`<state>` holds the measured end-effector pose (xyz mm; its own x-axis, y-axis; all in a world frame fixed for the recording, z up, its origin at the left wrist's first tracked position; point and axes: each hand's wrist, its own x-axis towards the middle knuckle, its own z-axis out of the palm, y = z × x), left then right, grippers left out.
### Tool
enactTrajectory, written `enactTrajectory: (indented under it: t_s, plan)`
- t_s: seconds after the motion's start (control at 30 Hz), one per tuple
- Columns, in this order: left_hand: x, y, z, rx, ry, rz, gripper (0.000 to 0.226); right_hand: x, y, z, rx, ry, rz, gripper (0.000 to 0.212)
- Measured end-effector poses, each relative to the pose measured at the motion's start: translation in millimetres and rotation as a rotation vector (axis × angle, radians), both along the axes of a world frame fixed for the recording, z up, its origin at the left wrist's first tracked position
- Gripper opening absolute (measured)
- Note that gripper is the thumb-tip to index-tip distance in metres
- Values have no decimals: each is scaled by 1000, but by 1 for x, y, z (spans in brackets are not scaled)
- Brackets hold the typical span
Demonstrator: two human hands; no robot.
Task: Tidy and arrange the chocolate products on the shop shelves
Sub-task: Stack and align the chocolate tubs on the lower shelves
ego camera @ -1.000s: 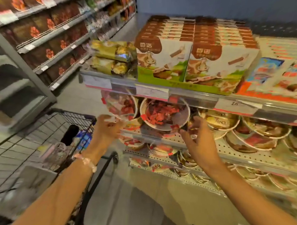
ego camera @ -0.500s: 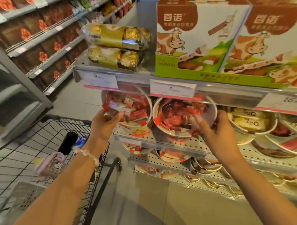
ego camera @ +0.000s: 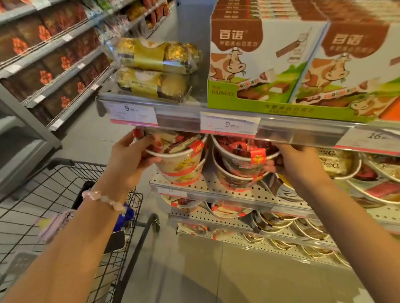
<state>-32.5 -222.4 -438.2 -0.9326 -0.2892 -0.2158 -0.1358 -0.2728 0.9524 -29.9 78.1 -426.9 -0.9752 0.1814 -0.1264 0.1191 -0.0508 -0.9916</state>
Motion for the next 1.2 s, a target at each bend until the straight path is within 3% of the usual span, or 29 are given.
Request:
enactTrajectory:
  t_s: [0.13, 0.27, 0.33, 0.37, 0.47, 0.53, 0.63, 0.73, 0.97, 1.07, 1.2]
  plan:
    - [1, 1, 2, 23, -43, -54, 37, -7, 2, 0, -53, -78, -7, 14]
    - [10, -1, -4, 15, 69, -26, 15, 0, 9, -1, -159, -91, -7, 22]
    - [18, -5, -14, 24, 120, -59, 36, 9, 12, -2, -161, -64, -33, 21]
    - [22, -7, -18, -55, 122, -77, 55, 14, 13, -5, -96, -16, -43, 20]
    - [27, 0, -31, -568, 87, -81, 88, 22, 10, -19, 319, 139, 3, 24]
    - [25, 6, -38, -685, 104, -88, 107, 20, 6, -28, 401, 149, 57, 50]
    - [20, 14, -40, -612, 233, -133, 114, 19, -2, -38, 287, 199, 102, 81]
    - [16, 19, -41, -534, 255, -186, 112, 12, -9, -48, 297, 216, 101, 92]
    - [7, 23, -41, -536, 198, -122, 117, 2, -16, -59, 315, 171, 16, 96]
    - [6, 29, -47, -525, 190, -61, 111, 2, -23, -62, 448, 173, -77, 101]
    - [4, 33, -47, -538, 202, -79, 115, 3, -19, -63, 466, 168, 14, 103]
